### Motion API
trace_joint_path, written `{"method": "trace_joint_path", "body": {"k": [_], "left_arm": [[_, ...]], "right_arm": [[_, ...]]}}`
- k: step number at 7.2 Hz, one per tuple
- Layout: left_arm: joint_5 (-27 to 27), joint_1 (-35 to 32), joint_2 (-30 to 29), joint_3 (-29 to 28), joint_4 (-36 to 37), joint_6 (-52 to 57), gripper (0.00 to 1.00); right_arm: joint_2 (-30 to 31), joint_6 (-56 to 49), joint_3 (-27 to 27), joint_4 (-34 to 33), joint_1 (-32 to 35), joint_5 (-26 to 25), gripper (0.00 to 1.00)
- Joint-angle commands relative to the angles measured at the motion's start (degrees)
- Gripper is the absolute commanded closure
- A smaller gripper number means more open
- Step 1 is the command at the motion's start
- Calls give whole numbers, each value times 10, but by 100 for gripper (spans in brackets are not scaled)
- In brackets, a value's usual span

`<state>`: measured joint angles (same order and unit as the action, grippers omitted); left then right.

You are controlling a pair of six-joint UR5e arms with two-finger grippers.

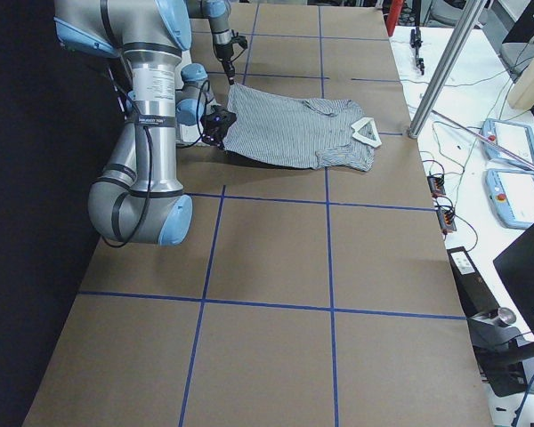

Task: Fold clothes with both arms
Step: 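Lift the hem with both grippers and fold it toward the collar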

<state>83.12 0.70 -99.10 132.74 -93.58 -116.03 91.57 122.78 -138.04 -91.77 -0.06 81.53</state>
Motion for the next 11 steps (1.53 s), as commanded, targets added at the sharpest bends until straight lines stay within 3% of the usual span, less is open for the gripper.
{"method": "trace_joint_path", "body": {"k": [1,2,3,4,6,8,9,10,11], "left_arm": [[60,26,-3,45,49,-60,100],[54,18,-5,17,48,-56,100],[44,-32,-30,-14,47,14,100],[45,-106,-82,-67,50,86,100],[46,-225,-155,-196,28,157,100],[43,-310,-170,-314,-89,202,100],[37,-345,-200,-398,-153,227,100],[20,-366,-219,-444,-173,259,100],[18,-379,-224,-458,-179,260,100]], "right_arm": [[32,-26,-34,0,-20,-4,100],[22,-50,-29,0,22,-18,100],[-9,-87,-12,1,65,-20,100],[-96,-138,51,0,119,-20,100],[-248,-192,229,4,223,-4,100],[-322,-268,380,31,296,5,100],[-358,-286,476,76,332,9,100],[-389,-303,553,127,355,10,100],[-408,-307,586,140,367,22,100]]}}
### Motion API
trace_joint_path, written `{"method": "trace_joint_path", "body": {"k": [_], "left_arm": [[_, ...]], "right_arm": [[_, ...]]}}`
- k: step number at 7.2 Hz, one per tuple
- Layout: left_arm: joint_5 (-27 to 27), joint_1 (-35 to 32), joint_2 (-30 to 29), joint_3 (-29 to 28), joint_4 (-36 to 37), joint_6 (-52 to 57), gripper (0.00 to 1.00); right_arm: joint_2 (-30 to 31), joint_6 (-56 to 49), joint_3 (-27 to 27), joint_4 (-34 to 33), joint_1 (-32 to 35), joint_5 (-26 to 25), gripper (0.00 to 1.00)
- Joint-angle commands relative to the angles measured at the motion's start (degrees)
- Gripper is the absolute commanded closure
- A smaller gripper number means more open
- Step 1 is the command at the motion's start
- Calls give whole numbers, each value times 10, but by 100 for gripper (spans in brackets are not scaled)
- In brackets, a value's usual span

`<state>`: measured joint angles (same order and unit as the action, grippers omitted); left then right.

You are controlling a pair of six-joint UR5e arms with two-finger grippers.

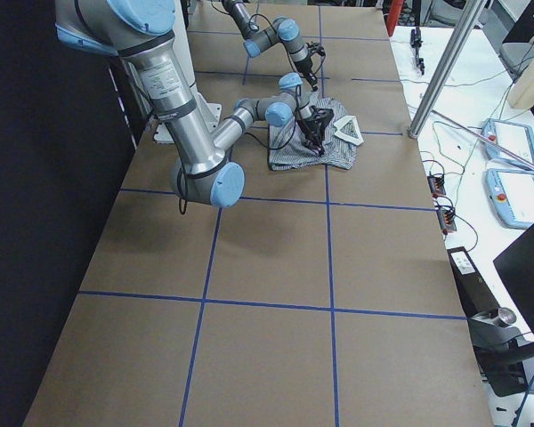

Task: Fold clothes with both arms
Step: 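Lift the hem with both grippers and fold it toward the collar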

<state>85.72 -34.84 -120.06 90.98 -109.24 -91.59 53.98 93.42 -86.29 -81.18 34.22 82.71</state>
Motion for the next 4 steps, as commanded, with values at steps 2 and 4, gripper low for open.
{"method": "trace_joint_path", "body": {"k": [2,4], "left_arm": [[-14,-23,-23,-67,-54,17,100],[-22,-24,-43,-88,-62,15,100]], "right_arm": [[-47,-21,95,35,37,21,100],[-55,-26,108,35,48,20,100]]}}
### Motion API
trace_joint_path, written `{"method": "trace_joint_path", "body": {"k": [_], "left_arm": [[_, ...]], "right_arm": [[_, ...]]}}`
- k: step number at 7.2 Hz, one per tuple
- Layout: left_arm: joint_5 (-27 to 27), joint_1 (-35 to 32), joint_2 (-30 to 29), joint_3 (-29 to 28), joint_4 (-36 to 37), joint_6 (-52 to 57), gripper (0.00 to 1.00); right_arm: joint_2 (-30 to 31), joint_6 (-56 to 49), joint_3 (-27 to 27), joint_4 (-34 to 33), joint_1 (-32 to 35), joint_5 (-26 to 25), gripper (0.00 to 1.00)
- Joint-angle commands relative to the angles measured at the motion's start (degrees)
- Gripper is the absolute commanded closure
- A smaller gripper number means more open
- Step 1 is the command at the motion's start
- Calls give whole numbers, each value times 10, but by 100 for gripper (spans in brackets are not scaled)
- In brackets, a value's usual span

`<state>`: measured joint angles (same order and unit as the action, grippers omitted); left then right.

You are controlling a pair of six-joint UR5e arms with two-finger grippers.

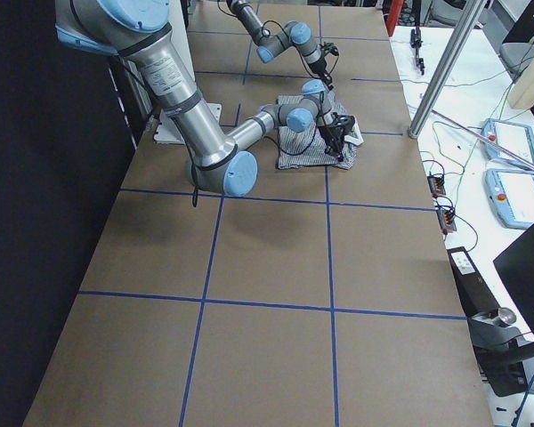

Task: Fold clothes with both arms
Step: 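Lower the hem near the collar and open both grippers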

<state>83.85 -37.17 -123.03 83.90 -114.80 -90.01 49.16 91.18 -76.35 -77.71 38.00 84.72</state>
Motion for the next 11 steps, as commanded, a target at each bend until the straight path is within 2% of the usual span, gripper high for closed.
{"method": "trace_joint_path", "body": {"k": [1,3,4,5,6,7,8,9,10,11], "left_arm": [[-5,0,-19,-39,-20,-1,100],[-5,2,-22,-62,-37,-1,100],[-5,3,-22,-62,-37,-2,100],[-5,4,-22,-62,-40,-3,94],[-4,3,-18,-61,-81,-4,82],[-4,1,-13,-61,-132,-3,79],[-2,0,-8,-52,-142,-6,75],[-1,-2,-3,-30,-142,-6,72],[0,-2,24,2,-142,-6,70],[0,-2,35,21,-141,-7,66]], "right_arm": [[-18,-18,25,1,16,1,100],[-49,-19,65,2,16,0,100],[-49,-19,80,26,17,-3,100],[-49,-19,95,47,16,-3,100],[-50,-18,95,50,16,-3,100],[-47,-18,95,50,16,-3,88],[-43,-19,95,50,16,-2,71],[-43,-17,89,52,16,1,68],[-14,-17,49,52,16,1,62],[33,-18,-32,45,16,7,58]]}}
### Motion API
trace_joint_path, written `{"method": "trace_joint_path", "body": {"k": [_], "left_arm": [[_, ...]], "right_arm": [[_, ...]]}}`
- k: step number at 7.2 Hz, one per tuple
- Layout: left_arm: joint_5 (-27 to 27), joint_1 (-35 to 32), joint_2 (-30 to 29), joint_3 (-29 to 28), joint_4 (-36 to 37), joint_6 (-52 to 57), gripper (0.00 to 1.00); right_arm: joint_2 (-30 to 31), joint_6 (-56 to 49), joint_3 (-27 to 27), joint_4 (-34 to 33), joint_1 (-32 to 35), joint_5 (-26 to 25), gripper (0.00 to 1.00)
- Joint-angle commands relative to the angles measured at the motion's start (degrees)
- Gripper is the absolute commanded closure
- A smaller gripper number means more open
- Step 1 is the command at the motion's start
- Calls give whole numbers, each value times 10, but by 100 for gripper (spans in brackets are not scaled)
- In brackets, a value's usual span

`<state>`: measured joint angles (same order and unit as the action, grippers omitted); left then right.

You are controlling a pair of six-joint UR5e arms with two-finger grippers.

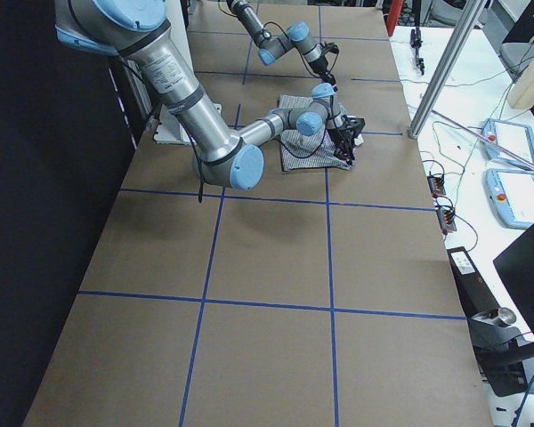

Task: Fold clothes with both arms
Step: 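Lower the hem near the collar and open both grippers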

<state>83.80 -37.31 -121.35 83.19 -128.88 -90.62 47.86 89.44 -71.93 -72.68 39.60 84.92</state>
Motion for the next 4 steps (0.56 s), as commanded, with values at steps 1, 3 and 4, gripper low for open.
{"method": "trace_joint_path", "body": {"k": [1,3,4], "left_arm": [[1,0,18,36,-1,-3,65],[1,0,18,36,-1,-3,65],[1,0,19,34,-1,-3,65]], "right_arm": [[88,2,-147,-9,0,43,54],[204,30,-296,-31,-48,68,41],[241,71,-339,-31,-81,64,36]]}}
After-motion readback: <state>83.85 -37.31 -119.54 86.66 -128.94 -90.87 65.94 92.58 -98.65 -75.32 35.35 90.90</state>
